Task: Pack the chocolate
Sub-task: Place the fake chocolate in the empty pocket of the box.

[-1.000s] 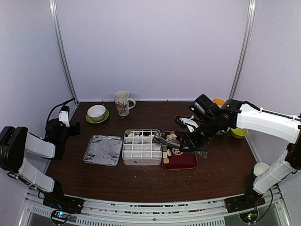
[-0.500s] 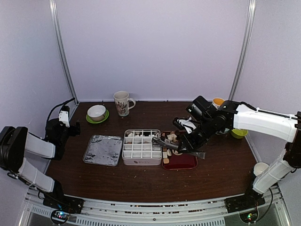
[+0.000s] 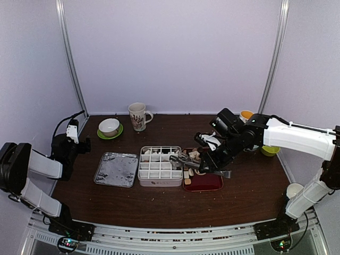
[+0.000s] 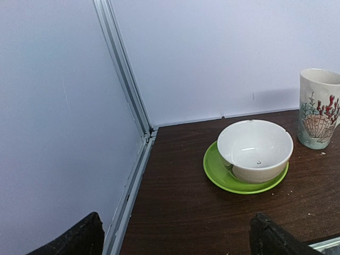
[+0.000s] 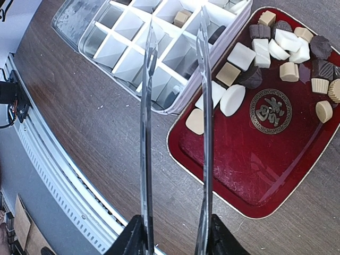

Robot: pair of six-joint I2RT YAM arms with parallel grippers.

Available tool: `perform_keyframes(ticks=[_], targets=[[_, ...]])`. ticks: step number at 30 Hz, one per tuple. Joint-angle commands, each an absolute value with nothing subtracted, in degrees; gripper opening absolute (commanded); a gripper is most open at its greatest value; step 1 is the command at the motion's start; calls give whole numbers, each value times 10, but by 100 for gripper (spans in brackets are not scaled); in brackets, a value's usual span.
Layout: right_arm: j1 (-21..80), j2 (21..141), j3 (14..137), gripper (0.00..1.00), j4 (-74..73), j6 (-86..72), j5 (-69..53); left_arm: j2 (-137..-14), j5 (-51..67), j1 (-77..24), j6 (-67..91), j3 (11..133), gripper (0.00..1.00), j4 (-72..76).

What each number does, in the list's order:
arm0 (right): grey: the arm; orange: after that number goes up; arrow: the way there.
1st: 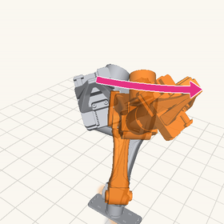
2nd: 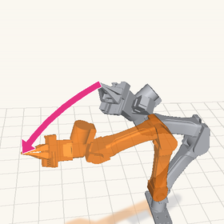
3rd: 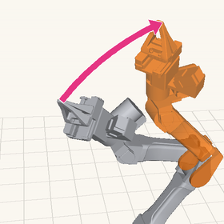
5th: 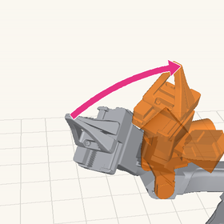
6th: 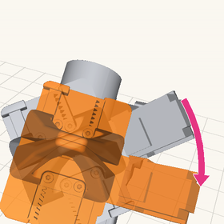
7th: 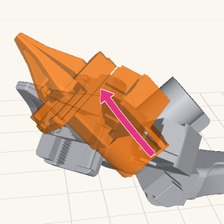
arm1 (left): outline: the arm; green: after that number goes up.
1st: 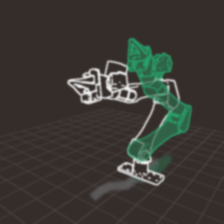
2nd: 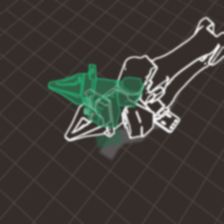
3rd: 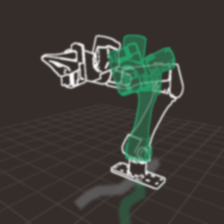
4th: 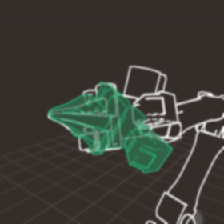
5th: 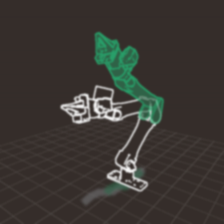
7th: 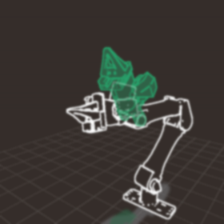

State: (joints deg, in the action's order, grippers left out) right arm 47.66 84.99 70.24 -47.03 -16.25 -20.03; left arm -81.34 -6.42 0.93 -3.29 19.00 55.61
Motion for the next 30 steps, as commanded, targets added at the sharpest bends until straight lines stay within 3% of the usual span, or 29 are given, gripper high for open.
perform_keyframes(ticks=[1,15,30], targets=[[480,840,707,39,-459,-158,-186,-817,-61,13,-29,187,98,584],[479,781,695,37,-486,-153,-115,-816,-61,14,-29,187,98,584],[478,708,649,37,-613,-128,-59,-817,-60,13,-28,187,98,584]])
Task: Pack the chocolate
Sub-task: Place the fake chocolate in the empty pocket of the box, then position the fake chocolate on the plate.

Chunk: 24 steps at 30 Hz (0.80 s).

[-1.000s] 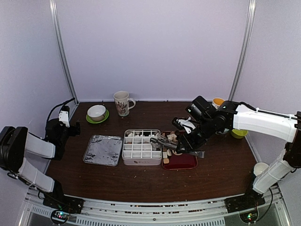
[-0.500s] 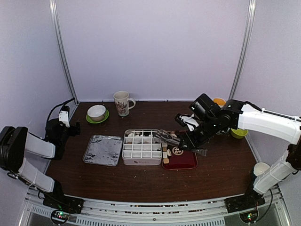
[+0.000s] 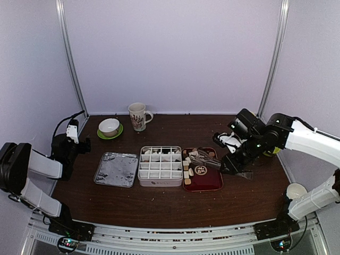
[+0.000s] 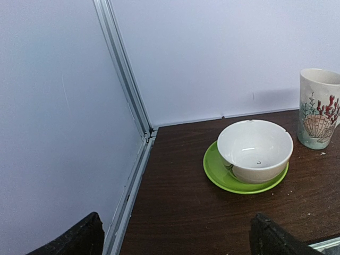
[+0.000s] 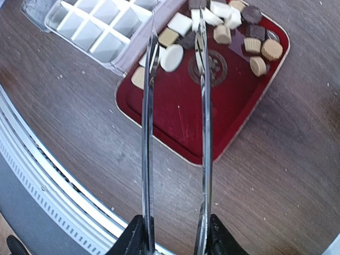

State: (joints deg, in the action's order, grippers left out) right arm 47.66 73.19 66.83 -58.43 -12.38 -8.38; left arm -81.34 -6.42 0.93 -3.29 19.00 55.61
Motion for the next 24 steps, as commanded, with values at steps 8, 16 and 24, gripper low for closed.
perform_keyframes(ticks=[8,16,24], targets=[[478,708,604,36,-617,-132,-40,-817,-60,14,-28,187,98,584],[478,732,594,36,-588,-124,-47,-817,-60,14,-28,187,98,584],[483,759,601,36,-558,-106,-103,-817,-60,14,-28,187,98,584]])
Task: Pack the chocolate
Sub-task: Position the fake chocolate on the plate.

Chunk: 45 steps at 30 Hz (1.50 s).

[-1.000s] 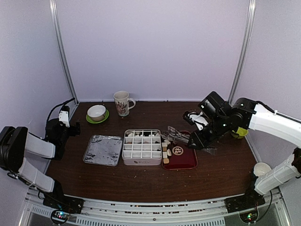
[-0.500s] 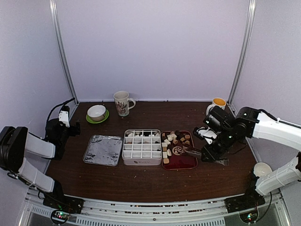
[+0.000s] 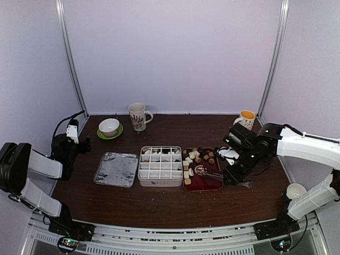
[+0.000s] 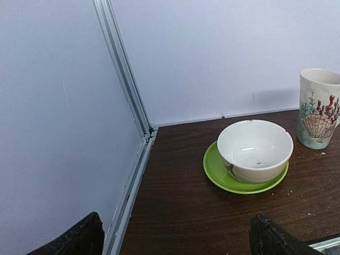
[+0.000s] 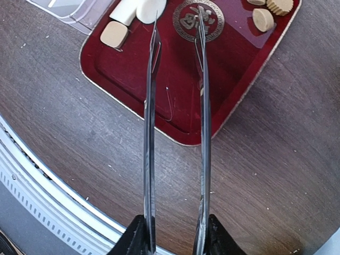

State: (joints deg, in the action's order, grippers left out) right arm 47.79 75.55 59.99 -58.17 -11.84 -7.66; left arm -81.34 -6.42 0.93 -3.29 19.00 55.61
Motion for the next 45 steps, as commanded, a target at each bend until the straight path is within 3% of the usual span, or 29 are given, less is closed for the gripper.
perform_keyframes(ticks=[1,21,45], targets=[[485,760,602,36,-555,-105,-106,-817,-60,14,-28,187,98,584],[493,822,631,35,-519,-131,-61,-817,-60,14,-28,188,98,584],[477,749,617,35,-593,-169,6,-817,-60,14,-28,188,98,583]])
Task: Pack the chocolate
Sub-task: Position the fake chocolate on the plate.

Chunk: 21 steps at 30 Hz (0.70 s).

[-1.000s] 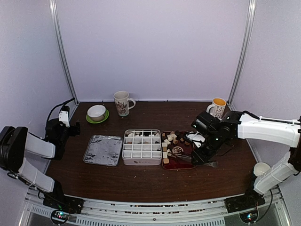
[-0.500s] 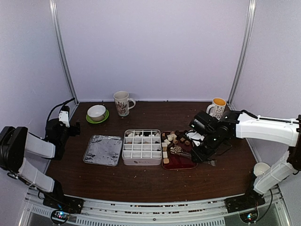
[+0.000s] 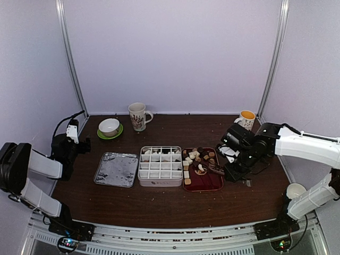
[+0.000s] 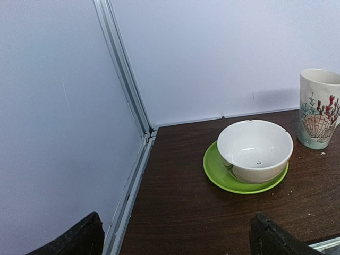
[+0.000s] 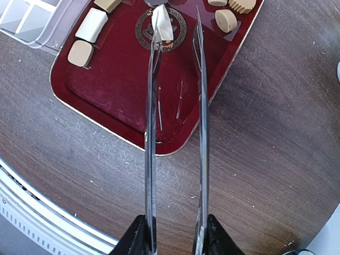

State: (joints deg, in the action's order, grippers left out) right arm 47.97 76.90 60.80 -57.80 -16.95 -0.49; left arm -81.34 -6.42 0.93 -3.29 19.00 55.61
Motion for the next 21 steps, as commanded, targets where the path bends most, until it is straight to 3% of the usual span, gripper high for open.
perform_keyframes(ticks=[1,21], targets=[[477,743,619,36,-590,-165,-1,-817,-60,14,-28,188,98,583],[477,809,639,40,-535,-194,-62,-816,-60,14,-28,189,98,583]])
